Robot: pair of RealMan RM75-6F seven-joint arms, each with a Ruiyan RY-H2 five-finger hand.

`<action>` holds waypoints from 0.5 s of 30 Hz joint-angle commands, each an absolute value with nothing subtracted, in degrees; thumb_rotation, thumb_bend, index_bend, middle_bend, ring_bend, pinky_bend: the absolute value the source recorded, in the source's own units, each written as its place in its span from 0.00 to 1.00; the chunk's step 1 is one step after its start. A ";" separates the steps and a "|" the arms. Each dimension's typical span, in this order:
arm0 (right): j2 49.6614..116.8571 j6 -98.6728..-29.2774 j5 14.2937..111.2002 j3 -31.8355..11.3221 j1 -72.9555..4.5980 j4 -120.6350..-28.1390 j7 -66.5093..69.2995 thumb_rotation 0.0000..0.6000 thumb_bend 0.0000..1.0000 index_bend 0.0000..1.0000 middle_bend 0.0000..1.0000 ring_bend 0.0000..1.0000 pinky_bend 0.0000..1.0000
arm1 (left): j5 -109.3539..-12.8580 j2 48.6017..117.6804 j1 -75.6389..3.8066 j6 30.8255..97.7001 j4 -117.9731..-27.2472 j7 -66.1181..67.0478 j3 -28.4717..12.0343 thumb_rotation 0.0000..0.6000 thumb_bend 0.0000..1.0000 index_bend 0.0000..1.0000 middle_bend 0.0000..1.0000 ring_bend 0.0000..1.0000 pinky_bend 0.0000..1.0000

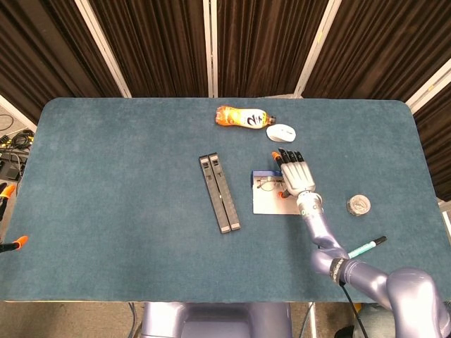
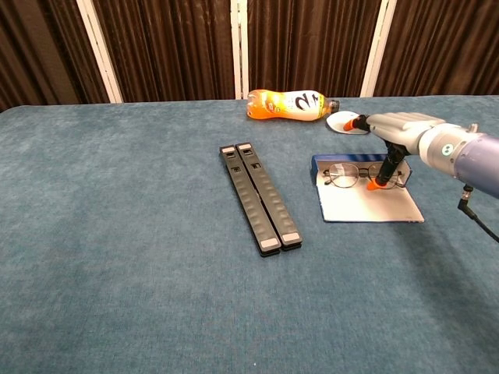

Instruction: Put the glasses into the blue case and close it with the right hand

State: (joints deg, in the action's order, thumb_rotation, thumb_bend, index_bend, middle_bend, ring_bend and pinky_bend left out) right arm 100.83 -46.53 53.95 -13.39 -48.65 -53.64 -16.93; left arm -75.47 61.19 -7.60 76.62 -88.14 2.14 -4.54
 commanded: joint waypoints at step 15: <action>106.63 -42.60 53.64 -16.94 -50.96 -41.29 -13.49 1.00 0.06 0.09 0.00 0.00 0.00 | -74.53 61.83 -8.01 75.83 -87.15 2.36 -4.86 1.00 0.00 0.00 0.00 0.00 0.00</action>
